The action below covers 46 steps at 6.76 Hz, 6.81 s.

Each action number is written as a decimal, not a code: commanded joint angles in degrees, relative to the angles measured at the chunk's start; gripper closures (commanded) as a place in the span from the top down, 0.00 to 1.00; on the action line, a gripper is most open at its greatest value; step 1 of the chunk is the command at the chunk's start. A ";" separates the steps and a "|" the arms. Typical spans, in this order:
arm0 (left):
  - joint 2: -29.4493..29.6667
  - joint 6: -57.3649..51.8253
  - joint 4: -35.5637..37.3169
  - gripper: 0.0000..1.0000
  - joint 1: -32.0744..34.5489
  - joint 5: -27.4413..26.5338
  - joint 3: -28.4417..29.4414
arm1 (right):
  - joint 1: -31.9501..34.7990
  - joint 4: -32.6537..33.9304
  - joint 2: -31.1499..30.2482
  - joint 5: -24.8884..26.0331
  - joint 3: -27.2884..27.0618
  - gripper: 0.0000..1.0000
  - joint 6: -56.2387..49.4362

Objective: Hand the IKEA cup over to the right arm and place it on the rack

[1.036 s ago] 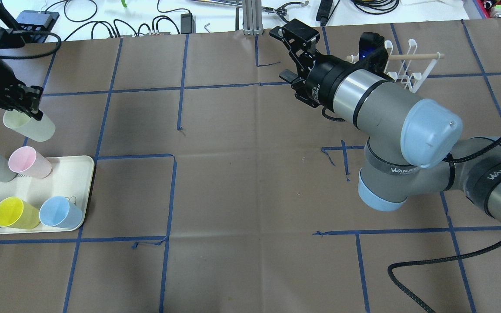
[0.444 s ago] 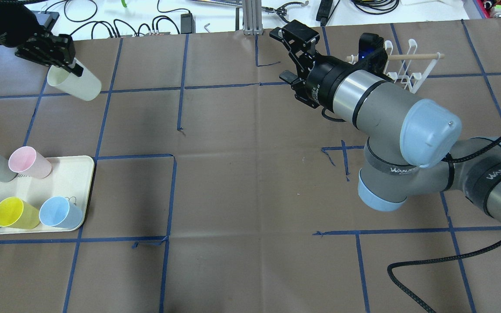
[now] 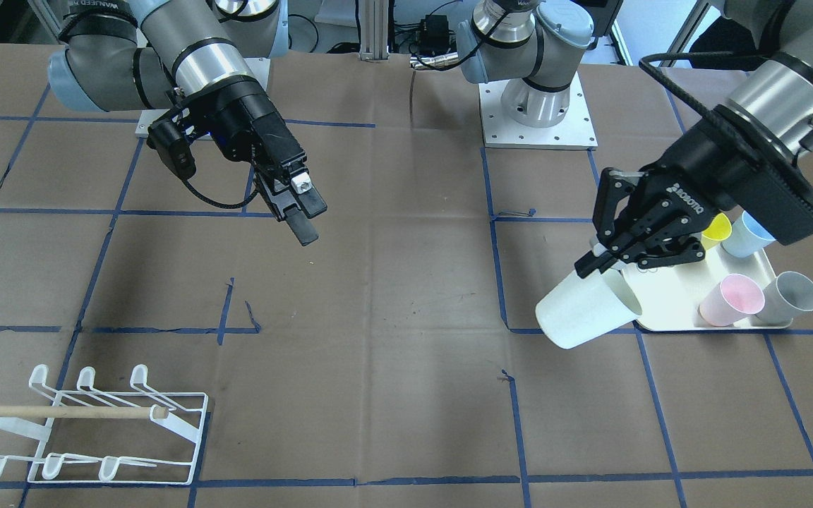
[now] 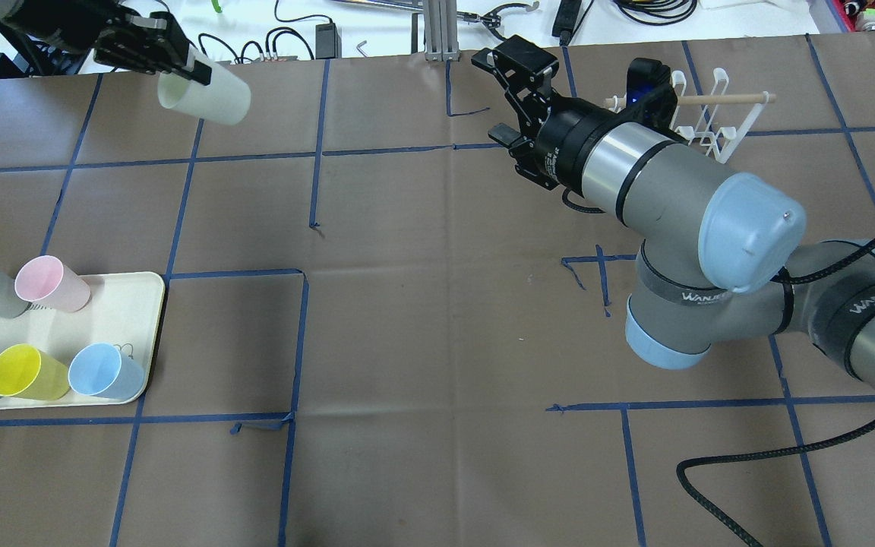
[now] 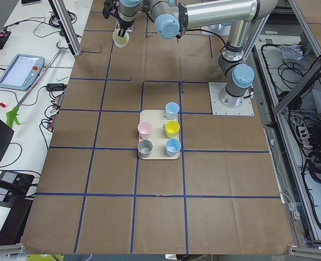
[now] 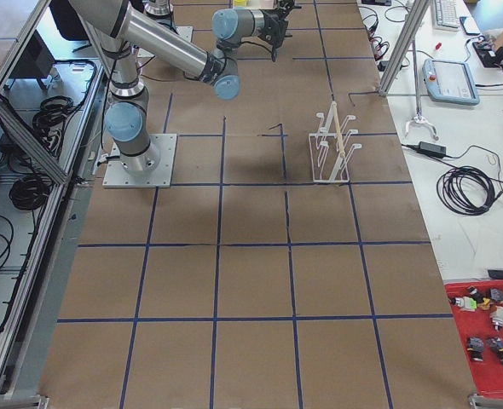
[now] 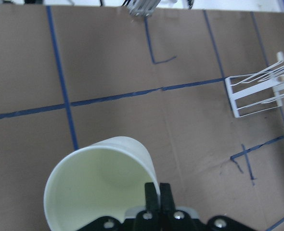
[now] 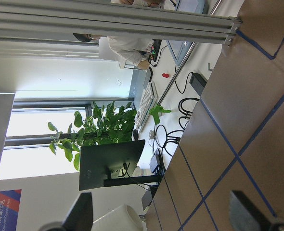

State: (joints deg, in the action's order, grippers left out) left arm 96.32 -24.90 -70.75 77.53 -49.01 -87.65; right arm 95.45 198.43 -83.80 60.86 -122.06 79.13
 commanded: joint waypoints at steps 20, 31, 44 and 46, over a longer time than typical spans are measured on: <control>-0.87 27.71 78.57 0.00 14.49 12.27 -36.19 | 7.82 -6.48 3.11 9.72 2.27 0.92 19.22; -2.63 32.01 77.69 1.00 9.60 9.28 -35.93 | 5.90 -6.04 3.73 9.81 5.33 0.30 18.08; -3.86 21.58 -17.23 1.00 11.51 -37.30 1.51 | -10.20 4.06 21.29 26.07 18.61 0.21 -77.71; -3.95 20.59 -19.51 1.00 11.42 -43.23 0.55 | -10.81 4.16 25.24 26.07 20.71 0.21 -77.72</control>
State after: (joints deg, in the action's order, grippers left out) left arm 92.50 -3.57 -89.19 88.96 -88.24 -86.42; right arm 85.07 202.28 -61.09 86.92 -102.72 1.76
